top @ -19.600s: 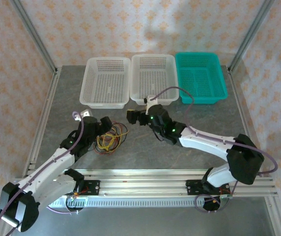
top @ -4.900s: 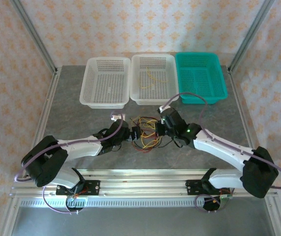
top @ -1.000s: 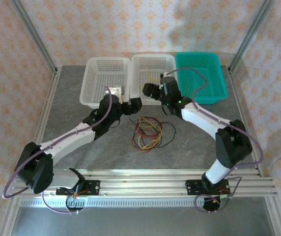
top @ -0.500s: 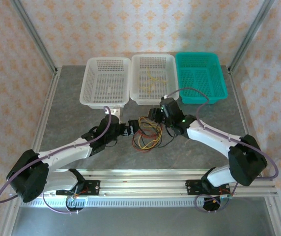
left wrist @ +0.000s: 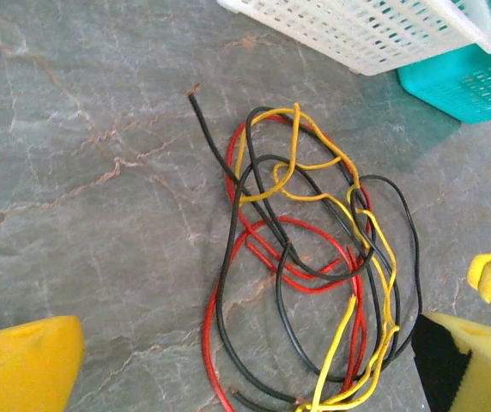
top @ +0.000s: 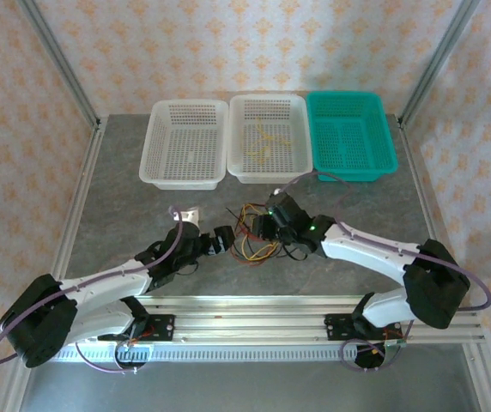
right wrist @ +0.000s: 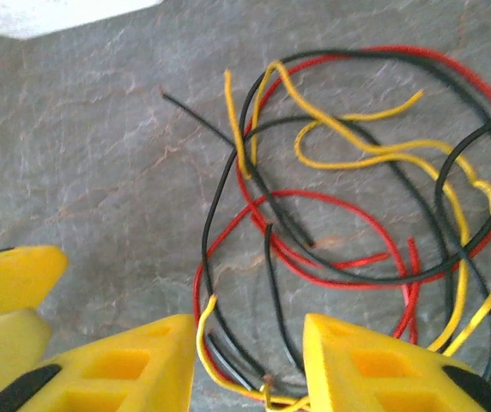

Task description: Untangle the cables

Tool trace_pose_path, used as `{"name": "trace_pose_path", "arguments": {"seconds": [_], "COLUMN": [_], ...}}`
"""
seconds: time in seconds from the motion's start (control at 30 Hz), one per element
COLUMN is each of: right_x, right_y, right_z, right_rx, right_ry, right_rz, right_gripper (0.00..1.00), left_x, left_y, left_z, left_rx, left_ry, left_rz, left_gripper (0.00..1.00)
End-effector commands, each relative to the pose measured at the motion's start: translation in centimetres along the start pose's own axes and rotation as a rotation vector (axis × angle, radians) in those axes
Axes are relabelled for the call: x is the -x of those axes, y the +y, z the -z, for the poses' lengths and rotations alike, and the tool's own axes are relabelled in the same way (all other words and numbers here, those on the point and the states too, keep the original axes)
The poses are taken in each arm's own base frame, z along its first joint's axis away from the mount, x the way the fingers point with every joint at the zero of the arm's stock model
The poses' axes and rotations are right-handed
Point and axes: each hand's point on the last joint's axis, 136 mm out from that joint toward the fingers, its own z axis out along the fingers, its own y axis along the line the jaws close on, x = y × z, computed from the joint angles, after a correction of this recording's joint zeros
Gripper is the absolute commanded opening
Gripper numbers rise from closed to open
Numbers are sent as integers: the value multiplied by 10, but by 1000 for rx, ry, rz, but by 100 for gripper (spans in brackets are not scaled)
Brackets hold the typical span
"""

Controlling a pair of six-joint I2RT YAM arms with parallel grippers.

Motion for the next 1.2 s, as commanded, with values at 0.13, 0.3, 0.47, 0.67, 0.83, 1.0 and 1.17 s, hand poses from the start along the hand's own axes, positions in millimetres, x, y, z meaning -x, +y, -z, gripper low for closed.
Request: {"name": "trace_pose_path", "arguments": {"seconds": [0.13, 0.3, 0.47, 0.67, 0.83, 1.0, 1.17], "right_x": [-25, -43, -46, -49, -44, -44, -43], "right_y": [-44, -43, -35, -31, -22, -23, -19], "right_z": [13, 14, 7, -4, -13, -22, -30], "right_rx": [-246, -290, -270, -261, -231, -245, -234], "right_ry": [3, 8, 18, 27, 12, 11, 7], "right_rz": [-144, -263, -312, -342, -368, -384, -408], "right_gripper": [29, 29, 30, 31, 30, 33, 36], "left_x": [-5, -18, -28, -36, -36, -32, -32], "left_y": [-18, -22, -30, -33, -31, -27, -26], "left_z": [5, 5, 5, 5, 6, 7, 7], "left_rx": [-64, -50, -62, -58, -48, -19, -16], "left_ry": [-12, 9, 12, 32, 34, 18, 20], "left_rz": [-22, -77, -121, -174, -201, -218, -238], "left_gripper": [99, 99, 99, 99, 99, 99, 99]}}
